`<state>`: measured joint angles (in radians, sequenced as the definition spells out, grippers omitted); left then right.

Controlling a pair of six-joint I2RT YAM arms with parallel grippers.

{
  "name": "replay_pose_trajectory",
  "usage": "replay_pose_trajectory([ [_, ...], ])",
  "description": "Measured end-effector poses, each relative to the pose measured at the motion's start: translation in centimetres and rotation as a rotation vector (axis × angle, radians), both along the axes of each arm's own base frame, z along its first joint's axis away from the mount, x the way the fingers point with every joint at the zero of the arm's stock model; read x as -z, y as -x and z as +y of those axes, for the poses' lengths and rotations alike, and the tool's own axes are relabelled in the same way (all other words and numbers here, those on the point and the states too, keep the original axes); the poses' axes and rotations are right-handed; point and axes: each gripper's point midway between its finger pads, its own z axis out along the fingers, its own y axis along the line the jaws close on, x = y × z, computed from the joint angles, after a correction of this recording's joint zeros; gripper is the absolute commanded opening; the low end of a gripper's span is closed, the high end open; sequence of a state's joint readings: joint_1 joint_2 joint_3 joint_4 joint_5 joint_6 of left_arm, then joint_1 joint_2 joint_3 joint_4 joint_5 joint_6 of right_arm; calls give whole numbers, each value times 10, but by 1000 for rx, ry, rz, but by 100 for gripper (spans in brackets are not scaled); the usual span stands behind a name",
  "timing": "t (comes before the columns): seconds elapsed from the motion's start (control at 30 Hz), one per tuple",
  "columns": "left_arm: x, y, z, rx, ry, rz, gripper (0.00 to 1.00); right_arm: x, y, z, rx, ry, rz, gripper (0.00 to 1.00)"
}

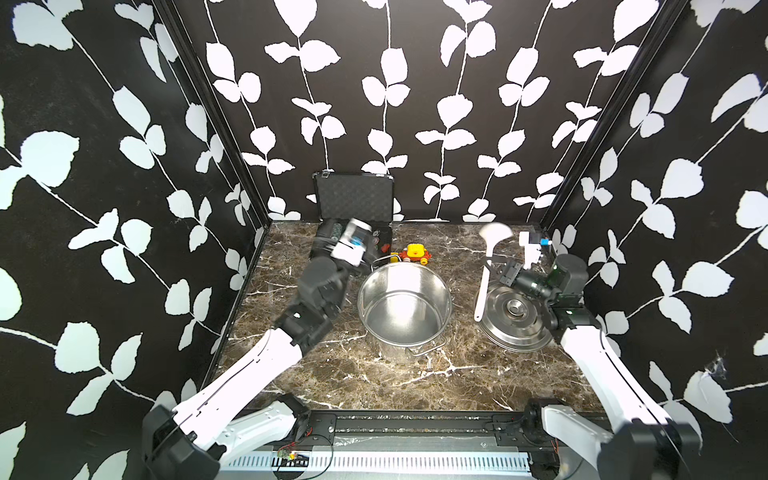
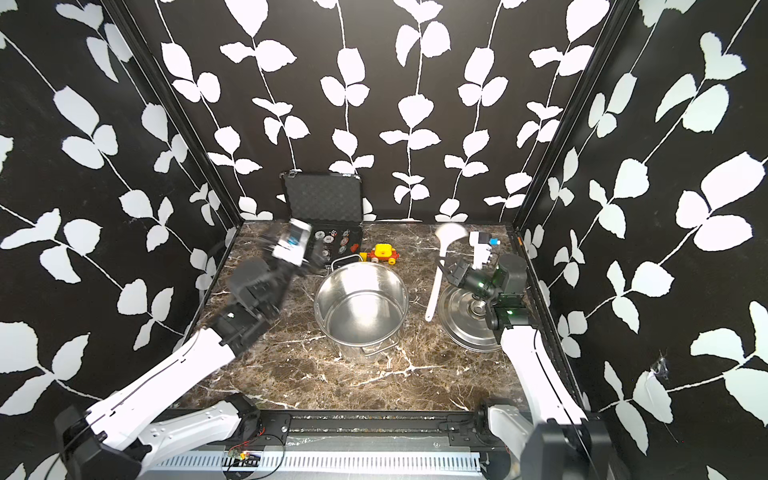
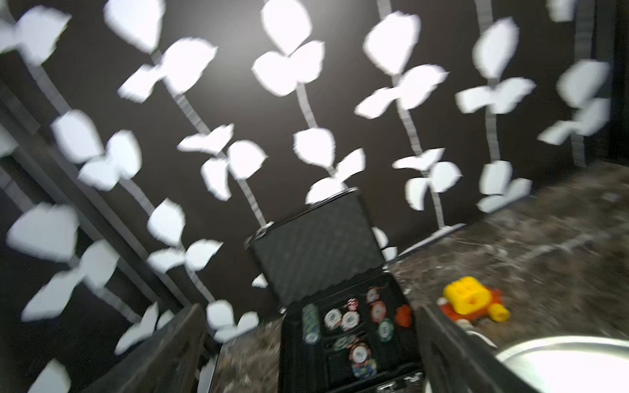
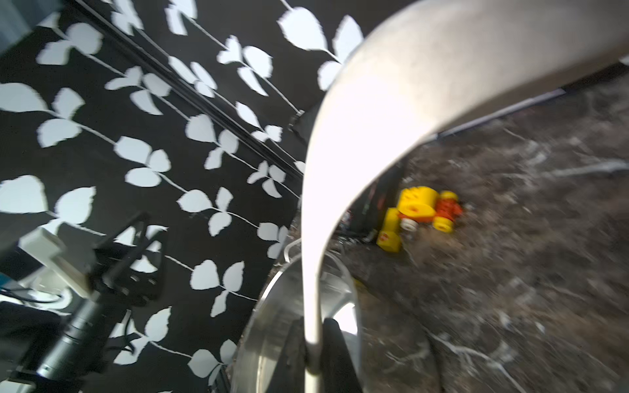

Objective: Stir the soup with a spoon
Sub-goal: Place the spoon at the center of the board.

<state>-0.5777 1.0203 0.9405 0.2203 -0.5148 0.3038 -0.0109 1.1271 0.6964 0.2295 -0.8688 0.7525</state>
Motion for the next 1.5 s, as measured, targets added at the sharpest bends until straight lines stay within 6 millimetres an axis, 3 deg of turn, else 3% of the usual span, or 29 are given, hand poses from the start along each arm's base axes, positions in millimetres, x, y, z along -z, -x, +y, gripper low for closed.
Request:
replay_pose_trajectory([
  [0.13,37,-15,75,-240,169,129,99,95,1,-2,-14,9,228,0],
  [0.27,91,-11,122,-416,250,231,99,142,8,5,-51,8,318,0],
  [0.4,142,0,137,-502,230,333,99,162,9,27,-133,11,318,0],
  [0.53,167,5,144,-552,207,381,99,185,12,42,-195,15,328,0],
  [0.67,188,8,150,-588,177,416,99,188,10,42,-206,41,296,9],
  [0.73,200,9,152,-602,161,435,99,190,9,40,-202,61,294,20],
  [0.93,227,4,153,-615,113,479,99,211,16,27,-140,170,384,38],
  [1.07,237,-3,151,-610,79,494,99,203,17,18,-104,240,382,48],
  [1.23,241,-11,149,-588,48,479,99,173,17,5,-49,334,320,64],
  [1.33,242,-20,144,-554,29,468,99,143,18,-10,17,426,255,80],
  [1.4,243,-26,141,-524,21,458,99,118,17,-26,96,513,191,98],
  [1.5,247,-34,139,-475,21,439,99,76,15,-55,240,645,59,99],
])
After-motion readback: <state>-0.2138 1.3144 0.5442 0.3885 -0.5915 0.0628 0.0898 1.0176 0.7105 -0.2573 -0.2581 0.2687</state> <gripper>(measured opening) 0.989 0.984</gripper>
